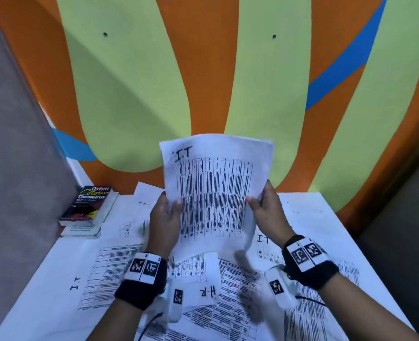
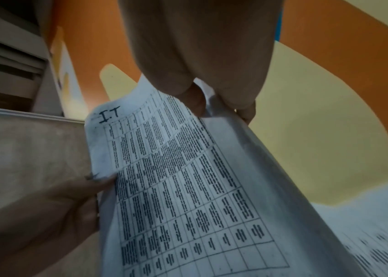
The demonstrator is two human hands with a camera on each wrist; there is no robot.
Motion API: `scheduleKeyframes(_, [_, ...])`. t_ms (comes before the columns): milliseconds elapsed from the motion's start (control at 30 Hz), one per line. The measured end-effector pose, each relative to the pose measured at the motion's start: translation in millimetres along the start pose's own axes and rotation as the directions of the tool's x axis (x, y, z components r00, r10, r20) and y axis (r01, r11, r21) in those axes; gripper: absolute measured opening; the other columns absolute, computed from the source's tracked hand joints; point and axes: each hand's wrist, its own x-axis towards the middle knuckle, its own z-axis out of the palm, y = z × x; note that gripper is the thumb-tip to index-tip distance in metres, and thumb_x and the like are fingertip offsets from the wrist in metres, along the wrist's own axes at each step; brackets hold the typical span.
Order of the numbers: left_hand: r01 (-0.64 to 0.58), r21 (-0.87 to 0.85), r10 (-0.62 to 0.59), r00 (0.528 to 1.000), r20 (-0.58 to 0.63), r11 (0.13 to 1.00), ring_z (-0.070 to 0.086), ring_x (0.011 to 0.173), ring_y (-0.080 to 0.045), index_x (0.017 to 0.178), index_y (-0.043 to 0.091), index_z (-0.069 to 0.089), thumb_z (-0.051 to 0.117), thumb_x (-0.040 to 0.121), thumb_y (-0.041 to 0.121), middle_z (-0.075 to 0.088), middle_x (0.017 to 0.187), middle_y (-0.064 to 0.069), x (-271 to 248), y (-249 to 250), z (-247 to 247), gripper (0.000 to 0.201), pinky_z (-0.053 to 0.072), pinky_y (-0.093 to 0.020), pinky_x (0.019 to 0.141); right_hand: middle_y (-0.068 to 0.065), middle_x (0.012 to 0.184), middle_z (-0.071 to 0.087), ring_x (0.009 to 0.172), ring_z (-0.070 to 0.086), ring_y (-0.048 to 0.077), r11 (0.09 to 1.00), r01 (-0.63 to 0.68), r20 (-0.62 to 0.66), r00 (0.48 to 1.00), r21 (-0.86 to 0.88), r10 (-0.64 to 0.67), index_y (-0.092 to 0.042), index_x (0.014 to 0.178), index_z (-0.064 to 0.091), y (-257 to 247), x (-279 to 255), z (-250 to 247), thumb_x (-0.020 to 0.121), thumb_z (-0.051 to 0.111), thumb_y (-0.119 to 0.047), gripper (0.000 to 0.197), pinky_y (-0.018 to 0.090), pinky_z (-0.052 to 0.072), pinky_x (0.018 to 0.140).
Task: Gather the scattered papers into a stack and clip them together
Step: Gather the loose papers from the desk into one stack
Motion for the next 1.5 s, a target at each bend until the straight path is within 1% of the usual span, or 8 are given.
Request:
scheduleKeyframes(133, [-0.048,-0.053,0.048,0.999,-0.002,0.997,0.055,0.067,-0.031,0.090,0.002,0.053,0.066,0.084,0.039,0.056,0.075,-0.019,9.2,0.6,-10.4,0.040,0.049,-0.039,0.063,0.005,0.074,0.039,0.073,0.052,0.018,0.994,0.103,-0.019,0.995,0.030,-0.103,-0.016,0.109,0.039,-17.1,2.9,-7.5,0.093,0.055,-0.015,0.022,0.039,0.048,0.079])
scheduleKeyframes(300, [0.121,-0.059,-0.117,0.991,0.066,0.991,0.039,0.036,-0.002,0.053,0.021,0.044,0.068,0.084,0.028,0.045,0.037,0.010,-6.4,-14.7,0.0,0.040,0.032,-0.024,0.051,0.004,0.092,0.053,0.089,0.058,0.027,0.961,-0.234,0.179,0.949,-0.151,0.259,-0.012,0.126,0.036,12.8,-10.2,-0.5,0.095,0.052,-0.013,0.035,0.032,0.044,0.071])
scheduleKeyframes(567, [0.017,-0.036,-0.021,0.993,-0.115,0.999,0.035,0.048,-0.007,0.061,0.002,0.049,0.066,0.086,0.029,0.043,0.051,-0.010,-2.8,-18.1,-16.2,0.041,0.027,-0.030,0.052,0.018,0.128,0.052,0.117,0.052,0.032,0.703,-0.375,0.097,0.841,-0.604,0.532,-0.008,0.132,0.043,63.1,-62.7,-55.4,0.087,0.062,-0.041,0.059,0.035,0.044,0.091])
scheduleKeyframes(833, [-0.043,0.092,0.056,0.989,-0.140,0.995,0.039,0.056,-0.011,0.068,-0.003,0.053,0.065,0.087,0.029,0.044,0.060,-0.012,-14.7,-12.8,-13.1,0.040,0.028,-0.027,0.051,0.013,0.146,0.033,0.131,0.035,0.032,0.633,0.041,0.417,0.785,-0.773,0.458,-0.014,0.142,0.032,90.5,-80.9,-8.8,0.076,0.068,-0.054,0.085,0.053,0.038,0.103])
scheduleKeyframes(1133, [-0.091,0.146,0.126,0.960,-0.250,0.985,0.030,0.055,-0.002,0.068,-0.003,0.056,0.062,0.090,0.024,0.051,0.054,-0.007,-16.8,-29.7,-55.5,0.035,0.027,-0.008,0.050,0.013,0.107,0.065,0.098,0.062,0.032,0.650,-0.098,0.296,0.833,-0.754,0.468,-0.013,0.098,0.063,95.4,-65.8,-22.7,0.083,0.063,-0.022,0.017,0.031,0.044,0.074])
scheduleKeyframes(1233, [-0.024,0.193,0.084,0.946,-0.312,0.981,0.041,0.060,-0.010,0.065,-0.007,0.053,0.063,0.089,0.025,0.049,0.056,-0.009,-13.1,-47.5,-76.9,0.041,0.035,-0.024,0.057,0.017,0.113,0.064,0.109,0.059,0.034,0.652,-0.080,0.278,0.860,-0.754,0.427,-0.009,0.099,0.067,75.0,-48.6,-70.9,0.083,0.066,-0.015,0.017,0.035,0.047,0.082])
scheduleKeyframes(1400, [0.025,0.246,0.065,0.933,-0.353,0.969,0.046,0.066,-0.021,0.068,-0.010,0.054,0.061,0.089,0.033,0.059,0.063,-0.026,-12.6,-79.2,-96.6,0.049,0.040,-0.038,0.059,0.009,0.059,0.050,0.051,0.050,0.021,0.717,-0.376,-0.084,0.909,-0.588,0.408,0.007,0.076,0.060,48.9,-33.5,-154.9,0.080,0.063,-0.002,0.010,0.018,0.038,0.034])
scheduleKeyframes(1500, [0.059,0.255,0.033,0.939,-0.343,0.965,0.047,0.065,-0.023,0.067,-0.010,0.054,0.062,0.090,0.027,0.057,0.063,-0.021,-16.2,-78.6,-96.6,0.045,0.036,-0.034,0.060,0.012,0.058,0.050,0.045,0.043,0.014,0.798,-0.544,-0.251,0.836,-0.260,0.487,0.021,0.083,0.059,56.2,-48.3,-177.0,0.081,0.061,0.006,0.015,0.020,0.037,0.035])
